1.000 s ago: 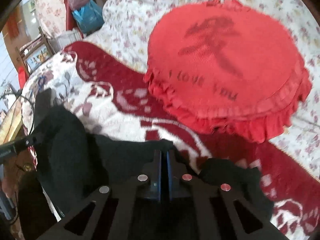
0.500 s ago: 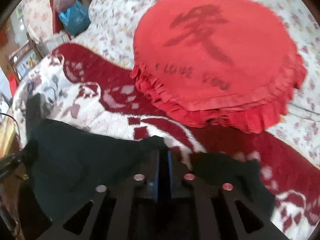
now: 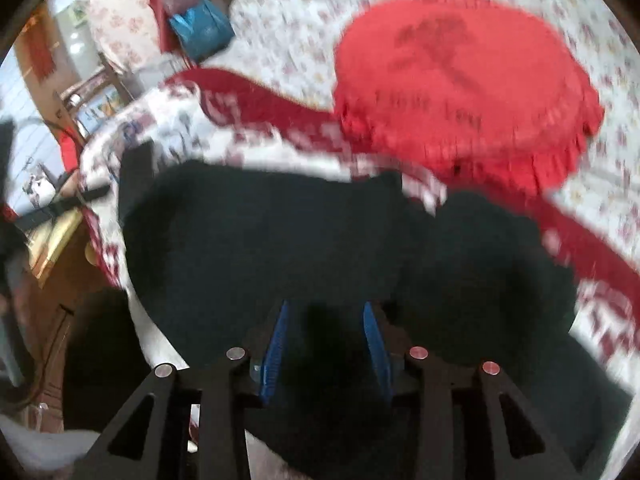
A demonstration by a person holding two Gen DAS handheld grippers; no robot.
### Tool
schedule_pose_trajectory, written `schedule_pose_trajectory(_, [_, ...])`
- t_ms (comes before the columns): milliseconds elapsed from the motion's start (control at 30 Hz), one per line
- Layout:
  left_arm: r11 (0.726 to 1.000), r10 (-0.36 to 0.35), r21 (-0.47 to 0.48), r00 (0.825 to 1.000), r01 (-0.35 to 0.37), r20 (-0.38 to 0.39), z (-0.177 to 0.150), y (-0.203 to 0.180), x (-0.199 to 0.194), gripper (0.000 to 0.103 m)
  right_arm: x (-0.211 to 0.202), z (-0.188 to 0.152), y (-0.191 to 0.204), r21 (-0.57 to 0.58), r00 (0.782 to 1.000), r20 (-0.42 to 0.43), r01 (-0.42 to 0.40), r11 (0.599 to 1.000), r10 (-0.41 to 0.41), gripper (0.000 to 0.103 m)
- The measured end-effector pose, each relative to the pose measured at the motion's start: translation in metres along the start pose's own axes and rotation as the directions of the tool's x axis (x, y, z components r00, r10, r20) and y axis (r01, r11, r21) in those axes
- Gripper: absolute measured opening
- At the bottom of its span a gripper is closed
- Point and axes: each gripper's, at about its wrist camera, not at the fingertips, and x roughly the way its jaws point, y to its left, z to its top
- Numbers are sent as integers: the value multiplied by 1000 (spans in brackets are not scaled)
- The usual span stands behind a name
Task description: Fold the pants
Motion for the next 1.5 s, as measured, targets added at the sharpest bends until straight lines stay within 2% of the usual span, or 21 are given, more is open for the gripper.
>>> schedule_pose_trajectory(67, [1000, -21, 2, 1000, 21, 5, 2, -8, -4, 43, 5, -7, -6, 23, 999, -41, 2, 1000, -1, 37])
schedule_pose_trajectory(167, [998, -58, 8, 998, 58, 6, 4, -24, -4, 44, -31, -12, -24, 83, 998, 47, -48, 995, 44, 40])
schedule_pose_trajectory(200, [997, -79, 12, 997, 79, 1, 4, -31, -2, 49, -46, -14, -36, 119, 995, 89, -57, 991, 47, 49])
schedule_pose_trajectory(233, [996, -93, 15, 996, 93, -3, 4, -36, 0, 57, -59, -17, -49, 161, 992, 121, -42, 986, 22, 54])
schedule_pose_trajectory(267, [993, -115, 19, 993, 116, -12, 3, -44, 4, 60, -67, -19, -60, 192, 991, 135, -14, 981, -12, 61])
schedule_pose_trajectory(333, [987, -154, 32, 987, 155, -36, 1, -59, 13, 61, -77, -24, -85, 256, 987, 135, 51, 965, -88, 63])
schedule_pose_trajectory(400, [982, -180, 51, 981, 184, -78, -4, -78, 26, 61, -76, -26, -109, 314, 987, 110, 77, 946, -117, 63])
schedule_pose_trajectory(567, [970, -207, 95, 967, 222, -147, -15, -109, 44, 61, -49, -21, -149, 452, 994, 85, 27, 891, -73, 63])
schedule_pose_trajectory(667, [971, -198, 99, 965, 217, -170, -16, -113, 50, 61, -31, -12, -164, 488, 994, 91, 8, 873, -60, 63])
schedule_pose_trajectory(733, [973, -193, 89, 965, 211, -176, -16, -109, 52, 61, -19, -5, -170, 495, 993, 101, -1, 869, -57, 50])
schedule_pose_trajectory(767, [975, -188, 81, 966, 205, -178, -15, -107, 53, 61, -14, -3, -172, 498, 994, 98, 1, 867, -58, 28])
schedule_pose_trajectory(800, [976, -185, 78, 966, 202, -180, -15, -104, 54, 61, -12, -2, -172, 495, 993, 91, 16, 869, -70, 19])
schedule_pose_trajectory(867, [978, -180, 70, 967, 195, -181, -15, -100, 54, 61, -16, -1, -169, 483, 990, 105, 35, 875, -97, 11])
schedule_pose_trajectory(967, [979, -180, 64, 967, 194, -180, -14, -95, 52, 61, -48, -7, -163, 463, 979, 171, 16, 886, -107, 11])
schedule_pose_trajectory(1067, [978, -192, 51, 966, 203, -173, -12, -93, 48, 61, -100, -24, -152, 433, 961, 225, 51, 900, -163, 11])
schedule_pose_trajectory(1167, [975, -209, 44, 963, 219, -171, -14, -94, 45, 61, -142, -50, -148, 431, 946, 236, 104, 896, -223, 11])
schedule_pose_trajectory(1267, [974, -211, 49, 961, 223, -180, -16, -98, 45, 61, -151, -77, -154, 455, 949, 165, 169, 874, -269, 11])
schedule_pose_trajectory(1367, [973, -214, 49, 959, 226, -185, -17, -101, 44, 61, -133, -101, -170, 503, 960, 71, 202, 841, -272, 11])
schedule_pose_trajectory(1500, [975, -202, 52, 962, 215, -181, -17, -101, 41, 61, -115, -115, -173, 492, 961, -5, 244, 836, -277, 11])
